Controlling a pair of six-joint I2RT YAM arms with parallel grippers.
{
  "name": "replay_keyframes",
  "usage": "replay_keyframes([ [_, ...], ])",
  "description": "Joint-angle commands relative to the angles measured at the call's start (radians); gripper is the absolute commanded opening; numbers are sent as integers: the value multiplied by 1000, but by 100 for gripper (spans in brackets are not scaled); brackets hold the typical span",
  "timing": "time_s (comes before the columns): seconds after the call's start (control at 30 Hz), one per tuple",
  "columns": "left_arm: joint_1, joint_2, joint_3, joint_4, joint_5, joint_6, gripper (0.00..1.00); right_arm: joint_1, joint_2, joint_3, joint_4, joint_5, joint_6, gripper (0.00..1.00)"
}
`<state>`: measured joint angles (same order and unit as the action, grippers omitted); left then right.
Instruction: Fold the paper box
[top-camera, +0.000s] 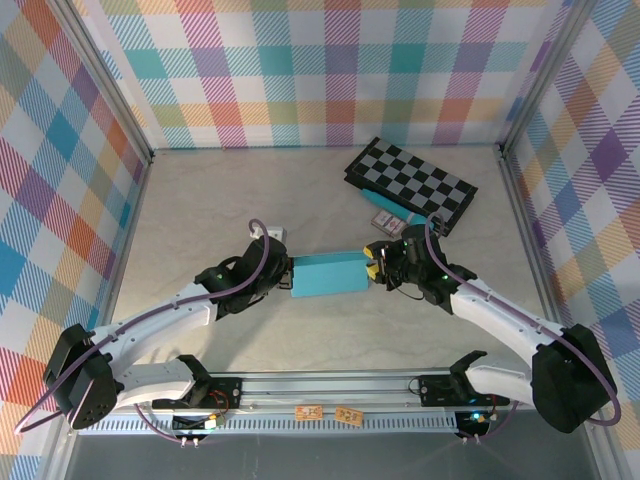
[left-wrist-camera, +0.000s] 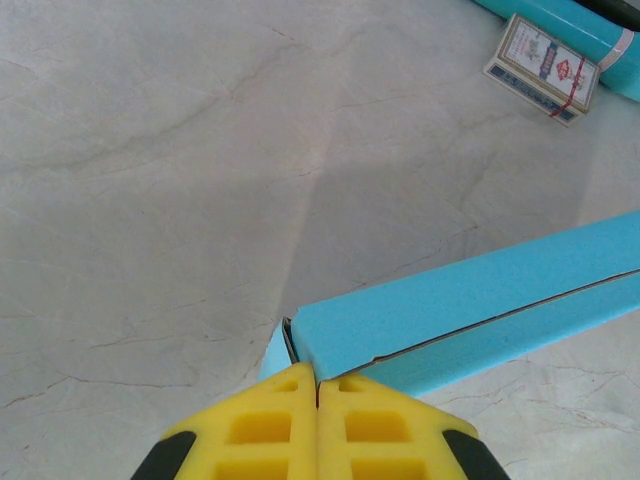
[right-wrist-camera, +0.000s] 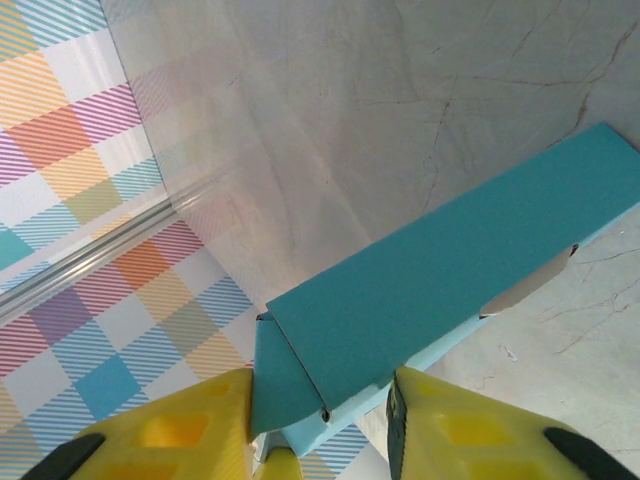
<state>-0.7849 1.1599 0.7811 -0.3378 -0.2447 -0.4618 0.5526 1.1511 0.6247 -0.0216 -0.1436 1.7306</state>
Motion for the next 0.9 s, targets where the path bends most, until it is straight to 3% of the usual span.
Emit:
replay_keyframes([
  [0.0, -22, 27, -36, -222, 81, -37, 6, 3, 20, -1, -81, -5, -50, 34],
  [0.1, -23, 7, -28, -229, 101, -50, 14, 3, 21, -10, -104, 2, -65, 30],
  [0.27, -22, -80, 9, -267, 121, -111, 35, 3, 14, -24, -139, 12, -71, 27],
  [0.37, -23, -114, 56, -325, 142, -213, 45, 4, 17, -22, -146, 13, -74, 26],
  [0.43, -19, -112, 93, -377, 158, -337, 46, 3, 21, -17, -154, 14, -75, 25],
  [0.6, -17, -136, 134, -383, 191, -500, 46, 3, 36, -3, -170, 15, -77, 23],
  [0.7, -16, -165, 148, -369, 173, -607, 53, 3, 42, 1, -173, 15, -79, 22],
  [0.87, 1, -176, 132, -386, 192, -934, 57, 3, 37, 3, -191, 19, -81, 21],
])
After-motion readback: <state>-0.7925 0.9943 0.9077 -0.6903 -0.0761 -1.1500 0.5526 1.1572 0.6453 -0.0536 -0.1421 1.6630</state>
